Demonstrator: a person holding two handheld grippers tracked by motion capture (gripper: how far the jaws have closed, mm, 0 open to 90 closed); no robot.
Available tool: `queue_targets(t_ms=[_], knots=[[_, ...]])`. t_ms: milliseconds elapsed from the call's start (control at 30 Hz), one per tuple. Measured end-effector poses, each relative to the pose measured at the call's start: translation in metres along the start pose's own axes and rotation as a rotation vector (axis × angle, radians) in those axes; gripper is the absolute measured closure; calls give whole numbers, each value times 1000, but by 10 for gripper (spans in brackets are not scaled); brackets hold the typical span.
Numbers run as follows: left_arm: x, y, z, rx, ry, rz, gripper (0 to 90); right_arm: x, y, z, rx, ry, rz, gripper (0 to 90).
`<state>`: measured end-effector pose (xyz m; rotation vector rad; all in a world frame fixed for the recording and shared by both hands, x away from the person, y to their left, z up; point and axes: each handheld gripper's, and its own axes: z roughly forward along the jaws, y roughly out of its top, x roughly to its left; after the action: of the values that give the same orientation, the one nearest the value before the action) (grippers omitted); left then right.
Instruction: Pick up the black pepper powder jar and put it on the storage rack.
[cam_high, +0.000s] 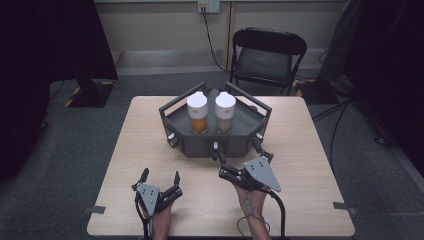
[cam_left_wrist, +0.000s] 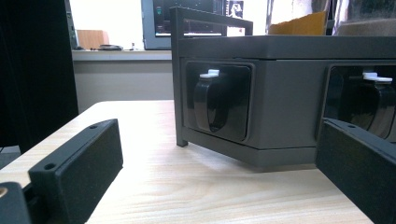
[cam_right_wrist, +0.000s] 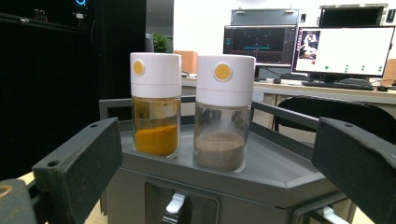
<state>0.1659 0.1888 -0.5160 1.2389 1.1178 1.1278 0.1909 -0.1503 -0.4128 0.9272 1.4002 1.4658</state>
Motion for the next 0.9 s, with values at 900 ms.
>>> queue_targets(t_ms=[900], knots=[[0,0,0,0,2,0,9,5,-30,-35,13,-47,-14,9]])
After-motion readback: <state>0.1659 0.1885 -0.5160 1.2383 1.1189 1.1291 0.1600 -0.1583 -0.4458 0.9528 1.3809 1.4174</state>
